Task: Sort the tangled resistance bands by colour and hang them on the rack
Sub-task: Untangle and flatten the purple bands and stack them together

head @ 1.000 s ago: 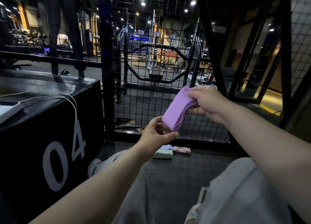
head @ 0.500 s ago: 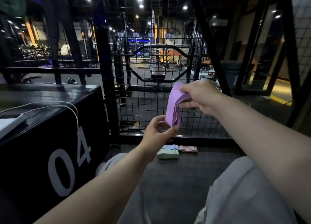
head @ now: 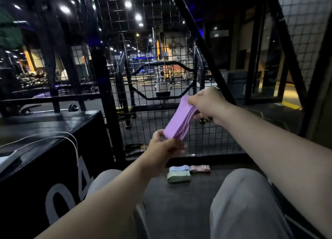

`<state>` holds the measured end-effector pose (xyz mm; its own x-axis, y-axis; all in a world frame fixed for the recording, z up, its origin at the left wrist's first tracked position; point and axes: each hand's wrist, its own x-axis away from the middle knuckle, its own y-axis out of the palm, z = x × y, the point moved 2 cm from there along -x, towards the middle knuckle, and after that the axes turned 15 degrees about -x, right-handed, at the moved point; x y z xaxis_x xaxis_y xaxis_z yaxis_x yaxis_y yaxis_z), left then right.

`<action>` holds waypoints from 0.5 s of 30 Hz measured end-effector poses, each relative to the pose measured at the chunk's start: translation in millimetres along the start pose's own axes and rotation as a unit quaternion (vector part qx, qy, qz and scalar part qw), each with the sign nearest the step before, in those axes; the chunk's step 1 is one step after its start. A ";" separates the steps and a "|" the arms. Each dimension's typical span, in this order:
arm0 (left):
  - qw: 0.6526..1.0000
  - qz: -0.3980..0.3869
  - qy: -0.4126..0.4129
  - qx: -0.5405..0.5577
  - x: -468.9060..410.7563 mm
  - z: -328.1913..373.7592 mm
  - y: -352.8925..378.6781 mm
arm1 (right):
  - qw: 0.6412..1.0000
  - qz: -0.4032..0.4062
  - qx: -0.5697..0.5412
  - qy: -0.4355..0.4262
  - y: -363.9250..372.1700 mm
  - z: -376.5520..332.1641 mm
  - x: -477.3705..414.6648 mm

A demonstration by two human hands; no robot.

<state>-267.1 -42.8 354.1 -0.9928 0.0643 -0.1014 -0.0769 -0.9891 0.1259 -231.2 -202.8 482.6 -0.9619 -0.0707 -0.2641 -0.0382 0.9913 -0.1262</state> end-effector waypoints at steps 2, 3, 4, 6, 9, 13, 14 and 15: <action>1.000 -0.014 0.002 0.003 -5.9 3.5 0.2 | 1.000 0.011 0.009 0.011 -5.9 4.2 -7.8; 1.000 -0.018 0.002 0.005 -9.8 3.6 -1.0 | 1.000 0.015 0.007 0.024 -9.1 8.1 -12.5; 1.000 -0.024 0.002 0.005 -13.8 3.6 -2.7 | 0.999 0.019 -0.002 0.038 -12.5 13.1 -17.5; 0.999 -0.037 -0.001 0.011 -22.2 2.7 -6.5 | 0.997 0.023 -0.032 0.064 -18.5 24.7 -27.0; 0.998 -0.056 -0.019 -0.005 -36.2 3.0 -9.9 | 0.995 0.022 -0.049 0.090 -23.8 44.3 -42.5; 0.996 -0.016 -0.081 -0.032 -65.4 -6.6 -18.3 | 0.991 0.021 -0.056 0.123 -25.3 75.8 -66.1; 0.995 -0.003 -0.088 -0.052 -72.5 -9.3 -21.9 | 0.990 0.014 -0.051 0.133 -25.4 85.2 -72.8; 0.993 0.005 -0.094 -0.077 -80.4 -12.9 -26.2 | 0.989 0.005 -0.044 0.143 -26.1 95.7 -80.0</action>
<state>-184.1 -23.8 346.3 -0.9942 0.0637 0.0869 -0.0663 -0.9974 -0.0275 -127.3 -233.7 415.6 -0.9991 -0.0387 0.0180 -0.0393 0.9985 -0.0369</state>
